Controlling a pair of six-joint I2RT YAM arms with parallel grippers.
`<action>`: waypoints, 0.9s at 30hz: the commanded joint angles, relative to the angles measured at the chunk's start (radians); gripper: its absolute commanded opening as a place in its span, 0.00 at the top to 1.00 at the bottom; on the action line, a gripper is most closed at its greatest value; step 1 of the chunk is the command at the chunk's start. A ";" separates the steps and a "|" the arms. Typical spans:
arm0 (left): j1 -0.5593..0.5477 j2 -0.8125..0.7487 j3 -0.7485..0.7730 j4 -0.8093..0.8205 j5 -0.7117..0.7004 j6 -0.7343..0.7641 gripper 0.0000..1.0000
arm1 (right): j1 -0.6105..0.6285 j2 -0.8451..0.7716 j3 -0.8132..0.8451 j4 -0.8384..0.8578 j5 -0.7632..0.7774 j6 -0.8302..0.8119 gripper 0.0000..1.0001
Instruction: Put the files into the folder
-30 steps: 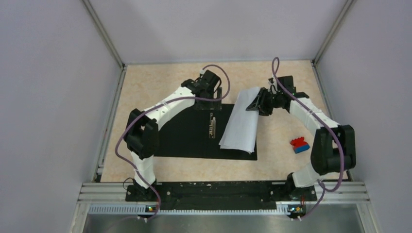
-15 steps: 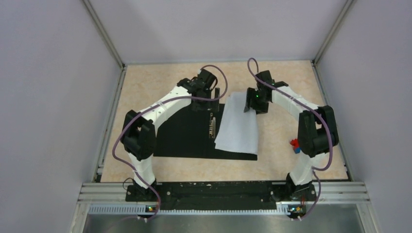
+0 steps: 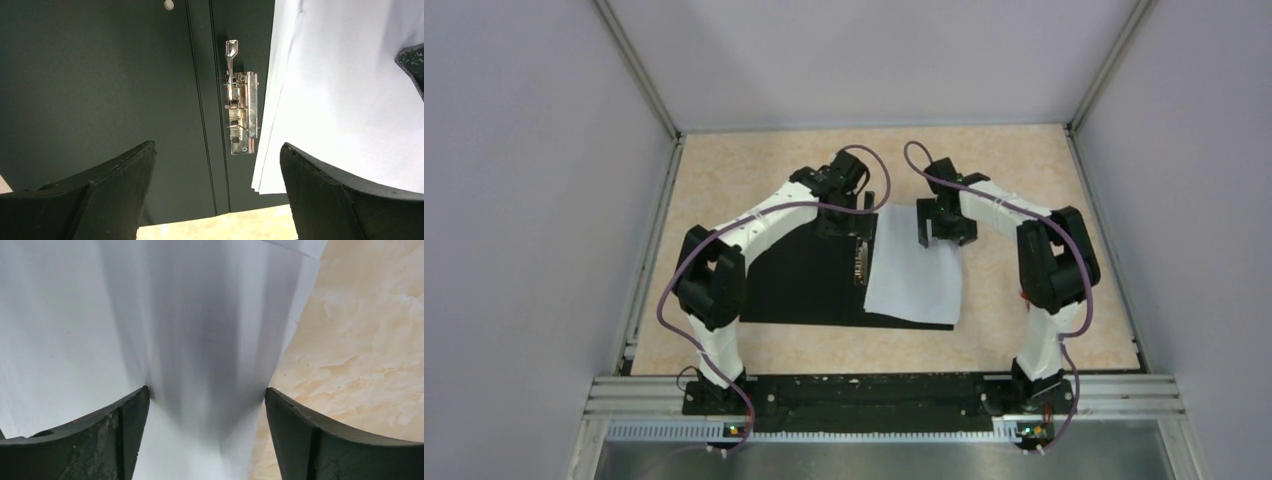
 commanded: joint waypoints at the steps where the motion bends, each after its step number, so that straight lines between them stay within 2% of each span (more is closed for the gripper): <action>1: -0.005 0.007 -0.016 0.029 0.040 0.011 0.01 | 0.002 -0.061 0.014 0.049 -0.009 -0.007 0.11; 6: -0.023 -0.020 -0.076 0.063 0.081 0.001 0.01 | -0.024 -0.130 0.018 0.067 -0.013 0.048 0.04; 11: -0.032 -0.094 -0.219 0.151 0.133 -0.062 0.01 | -0.173 -0.221 -0.120 0.230 -0.133 0.176 0.04; 15: -0.061 -0.150 -0.323 0.217 0.148 -0.103 0.02 | -0.221 -0.169 -0.130 0.346 -0.153 0.230 0.07; 19: -0.102 -0.208 -0.409 0.243 0.133 -0.122 0.04 | -0.209 -0.081 -0.058 0.468 -0.192 0.268 0.22; 22: -0.149 -0.241 -0.469 0.241 0.103 -0.145 0.10 | -0.176 0.036 0.089 0.396 -0.143 0.252 0.48; 24: -0.172 -0.249 -0.496 0.237 0.074 -0.169 0.22 | -0.146 0.100 0.167 0.356 -0.085 0.235 0.61; 27: -0.202 -0.258 -0.527 0.235 0.048 -0.191 0.33 | -0.098 0.155 0.235 0.333 -0.027 0.212 0.64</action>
